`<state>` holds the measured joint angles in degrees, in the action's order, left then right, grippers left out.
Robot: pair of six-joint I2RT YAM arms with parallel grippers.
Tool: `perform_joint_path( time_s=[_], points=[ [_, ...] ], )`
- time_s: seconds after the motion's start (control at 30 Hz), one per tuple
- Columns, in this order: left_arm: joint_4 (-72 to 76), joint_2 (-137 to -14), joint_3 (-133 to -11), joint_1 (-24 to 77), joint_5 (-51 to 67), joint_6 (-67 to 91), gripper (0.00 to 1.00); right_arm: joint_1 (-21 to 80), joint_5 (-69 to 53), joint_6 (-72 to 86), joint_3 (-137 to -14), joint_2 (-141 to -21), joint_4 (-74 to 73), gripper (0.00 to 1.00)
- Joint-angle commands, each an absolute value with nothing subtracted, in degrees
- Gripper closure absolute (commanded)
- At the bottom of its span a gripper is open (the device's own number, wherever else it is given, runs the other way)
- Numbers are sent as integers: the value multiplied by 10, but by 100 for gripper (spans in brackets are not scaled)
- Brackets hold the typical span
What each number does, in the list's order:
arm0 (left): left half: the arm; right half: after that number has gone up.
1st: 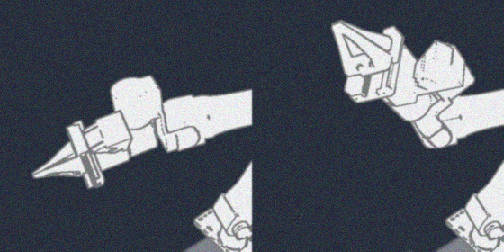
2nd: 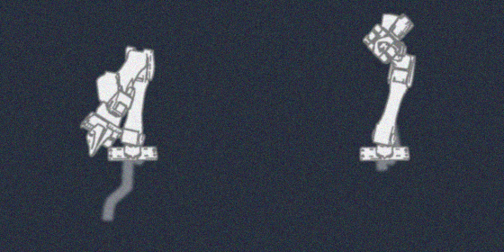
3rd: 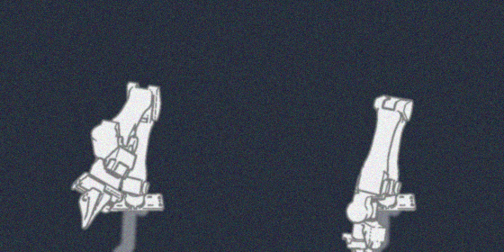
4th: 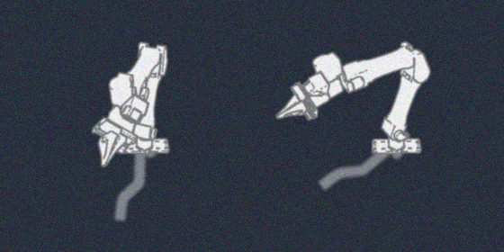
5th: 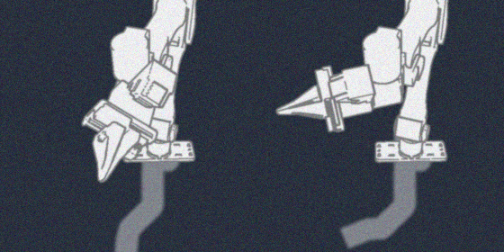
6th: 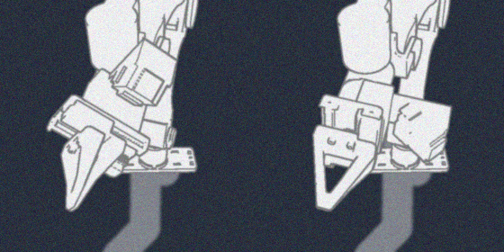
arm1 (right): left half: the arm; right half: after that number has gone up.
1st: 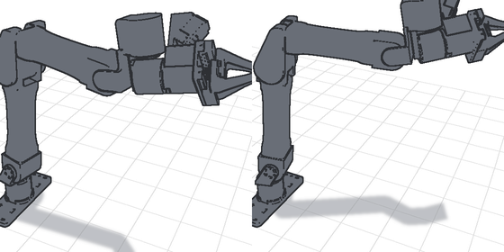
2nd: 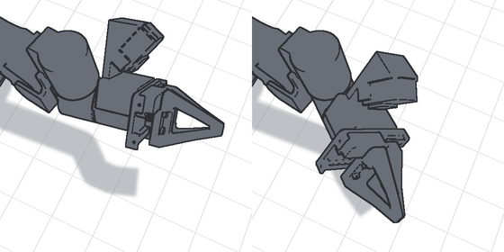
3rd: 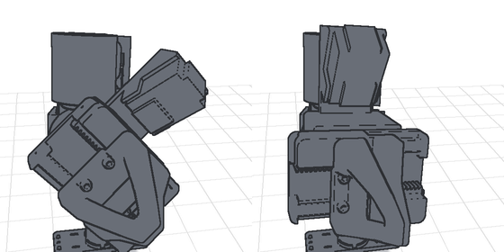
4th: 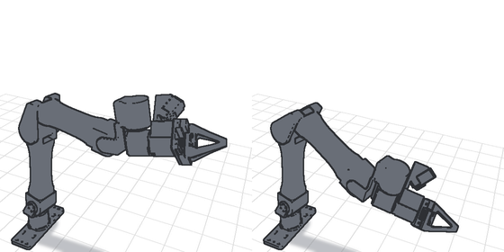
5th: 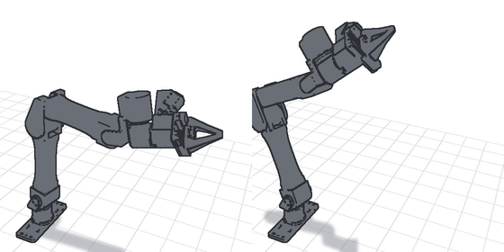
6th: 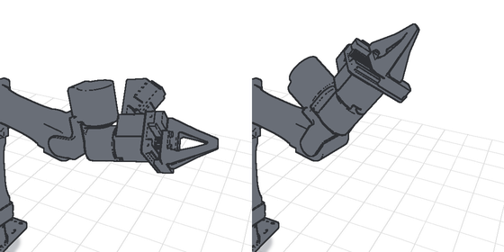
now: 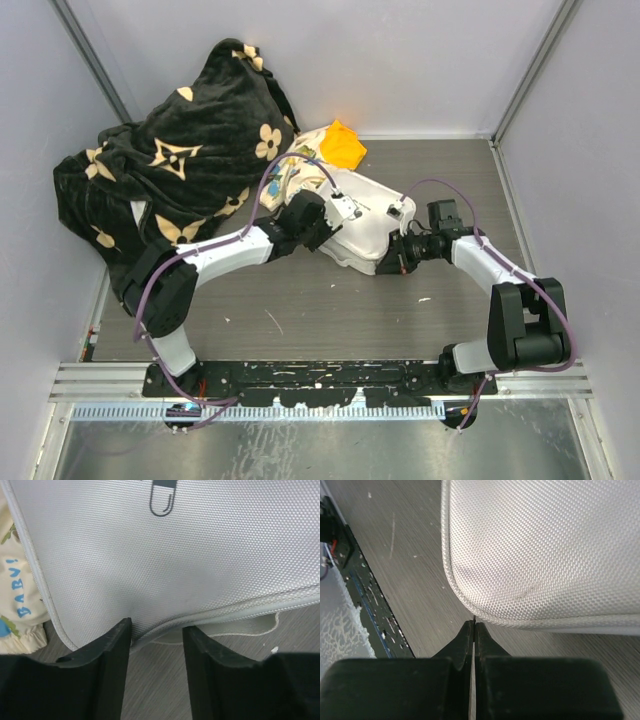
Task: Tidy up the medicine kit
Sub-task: Zip the medicine box at the center of the board.
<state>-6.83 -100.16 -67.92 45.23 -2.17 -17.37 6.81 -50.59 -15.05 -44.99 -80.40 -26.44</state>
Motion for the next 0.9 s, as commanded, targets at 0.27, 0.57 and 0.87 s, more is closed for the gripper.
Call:
perform_joint_path(
  time_s=[0.27,0.57,0.87],
  points=[
    [-185,-905,-648,448,134,-281,20,132,-590,6,-388,-716,11,84],
    [-197,-794,-548,436,193,-329,13,234,-591,-61,-402,-714,-22,59],
    [-114,-750,-492,423,162,-211,4,112,-426,-91,-499,-689,-100,23]
  ],
)
